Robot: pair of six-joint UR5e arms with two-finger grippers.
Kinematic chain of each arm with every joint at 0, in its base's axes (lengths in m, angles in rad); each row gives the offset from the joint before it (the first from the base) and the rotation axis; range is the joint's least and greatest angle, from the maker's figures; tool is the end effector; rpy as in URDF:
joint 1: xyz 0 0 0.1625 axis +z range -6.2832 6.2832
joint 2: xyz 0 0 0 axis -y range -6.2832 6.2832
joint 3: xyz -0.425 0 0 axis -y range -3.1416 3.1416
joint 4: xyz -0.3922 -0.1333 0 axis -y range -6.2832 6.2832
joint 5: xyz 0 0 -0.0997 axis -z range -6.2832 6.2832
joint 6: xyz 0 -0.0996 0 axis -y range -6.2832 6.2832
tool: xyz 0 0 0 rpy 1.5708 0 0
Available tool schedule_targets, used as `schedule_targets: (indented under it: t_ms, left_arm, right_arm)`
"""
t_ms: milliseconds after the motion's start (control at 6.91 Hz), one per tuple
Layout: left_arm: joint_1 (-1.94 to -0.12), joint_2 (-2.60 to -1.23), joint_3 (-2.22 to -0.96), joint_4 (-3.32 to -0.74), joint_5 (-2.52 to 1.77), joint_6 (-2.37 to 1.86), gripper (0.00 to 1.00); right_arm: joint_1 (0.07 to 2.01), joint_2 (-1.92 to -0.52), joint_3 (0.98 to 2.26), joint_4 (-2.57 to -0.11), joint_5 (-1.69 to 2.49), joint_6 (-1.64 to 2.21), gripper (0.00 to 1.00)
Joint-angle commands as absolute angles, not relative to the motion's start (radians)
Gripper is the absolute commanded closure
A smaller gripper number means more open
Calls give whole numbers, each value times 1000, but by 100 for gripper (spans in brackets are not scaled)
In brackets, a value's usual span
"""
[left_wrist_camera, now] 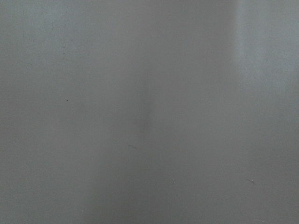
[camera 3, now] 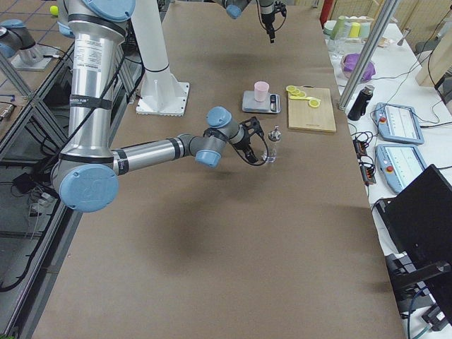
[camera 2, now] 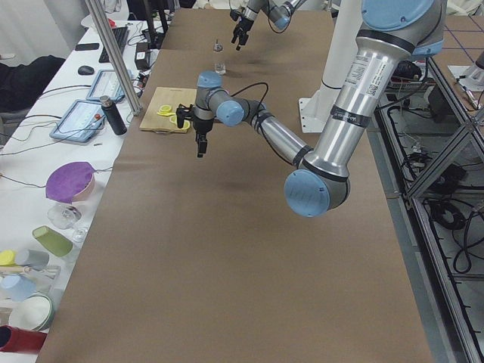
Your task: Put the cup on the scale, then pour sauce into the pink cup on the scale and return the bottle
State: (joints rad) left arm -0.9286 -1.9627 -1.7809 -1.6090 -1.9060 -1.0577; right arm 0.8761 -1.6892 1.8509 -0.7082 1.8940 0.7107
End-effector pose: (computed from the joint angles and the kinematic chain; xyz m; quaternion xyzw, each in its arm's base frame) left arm 0.2919 -0.5581 0.3490 0.0858 0.3376 -0.1417 0.9266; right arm -0.2224 -0.4257 0.4853 0.2784 -0.4196 -0.0720 0.8609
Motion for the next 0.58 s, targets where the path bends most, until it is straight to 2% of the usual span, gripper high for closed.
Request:
schedule_targets:
  t_ms: [0,289,434]
  left_arm:
    - [-1006,-1960,-1779,-1582,-1917,-909,1]
    - [-1206,-1962,-1758,-1383,-2027,-500,1]
    - [-1329,-1959,-1676,-1334,-2036,-262,1]
  right_arm:
    - [1128,-1630,1848,-1033,2170,440,0]
    - [1289,-1515,1841,-1500,2271,153,0]
    - [1340,-1513,1829,-1613,2269,76,0]
